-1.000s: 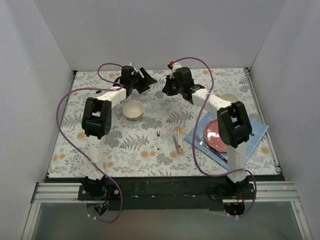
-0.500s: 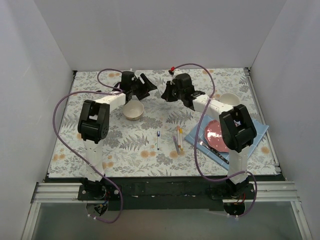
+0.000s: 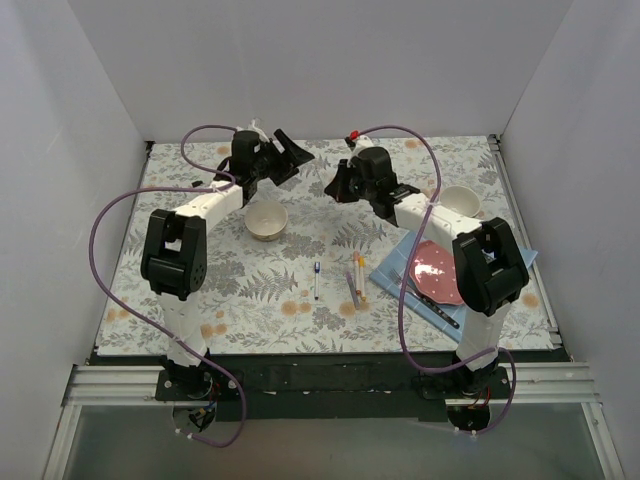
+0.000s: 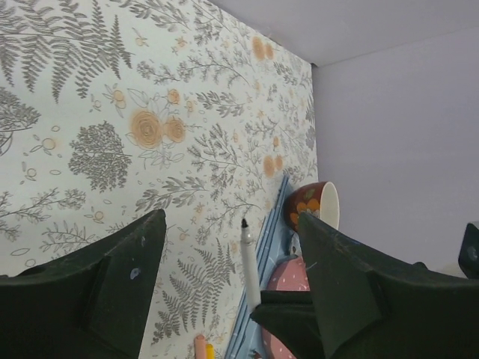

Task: Insert the pens into the pen caps
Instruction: Grab a barrel on the table with the right arm

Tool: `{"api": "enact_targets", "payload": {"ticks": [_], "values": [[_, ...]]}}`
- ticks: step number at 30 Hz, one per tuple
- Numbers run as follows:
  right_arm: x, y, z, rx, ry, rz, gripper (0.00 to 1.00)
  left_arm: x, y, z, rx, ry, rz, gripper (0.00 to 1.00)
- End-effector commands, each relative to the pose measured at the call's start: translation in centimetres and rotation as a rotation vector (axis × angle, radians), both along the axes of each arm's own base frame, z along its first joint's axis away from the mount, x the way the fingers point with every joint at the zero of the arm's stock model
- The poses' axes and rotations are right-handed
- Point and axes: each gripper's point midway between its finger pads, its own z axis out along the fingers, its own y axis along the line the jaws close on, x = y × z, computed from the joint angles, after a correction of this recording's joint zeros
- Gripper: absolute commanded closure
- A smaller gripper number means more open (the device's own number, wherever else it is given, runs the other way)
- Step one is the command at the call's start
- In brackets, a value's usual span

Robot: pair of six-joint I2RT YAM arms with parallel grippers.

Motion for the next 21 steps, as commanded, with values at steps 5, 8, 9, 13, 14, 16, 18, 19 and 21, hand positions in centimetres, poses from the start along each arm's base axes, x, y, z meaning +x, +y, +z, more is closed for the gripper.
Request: {"api": "enact_targets", "payload": {"ticks": [5, 8, 9, 13, 14, 16, 18, 19, 21], "values": [[-1.5, 1.4, 3.9, 0.083, -0.071, 0.04, 0.99, -2.5, -2.3, 3.1, -0.018, -0.093, -0.114, 0.38], [-2.0, 1.7, 4.3, 0.088, -0.078, 0.046, 0.99, -2.8, -2.3, 2.8, -0.013, -0.087, -0.118, 0.4], [-2.1, 1.7, 4.4, 0.089, -0.079, 0.046, 0.99, -2.8, -2.4, 2.7, -0.012, -0.085, -0.121, 0.42], [-2.6, 2.0, 4.6, 0.095, -0.081, 0.054, 0.99, -3.3, -2.8, 3.1, -0.031, -0.083, -0.147, 0.63], [-2.8, 2.2, 4.6, 0.097, -0.082, 0.06, 0.99, -3.5, -3.0, 3.3, -0.04, -0.084, -0.164, 0.76], [-3.3, 2.7, 4.8, 0.111, -0.079, 0.093, 0.99, -4.2, -3.5, 3.7, -0.069, -0.076, -0.208, 1.0], [-3.9, 3.0, 4.8, 0.122, -0.061, 0.132, 0.99, -4.8, -3.7, 4.0, -0.085, -0.076, -0.228, 1.0], [-4.3, 3.3, 5.0, 0.13, -0.053, 0.156, 0.95, -5.6, -3.9, 4.3, -0.1, -0.085, -0.26, 1.0], [-4.9, 3.1, 5.4, 0.154, -0.038, 0.183, 0.72, -6.5, -4.2, 4.7, -0.112, -0.098, -0.304, 1.0]]}}
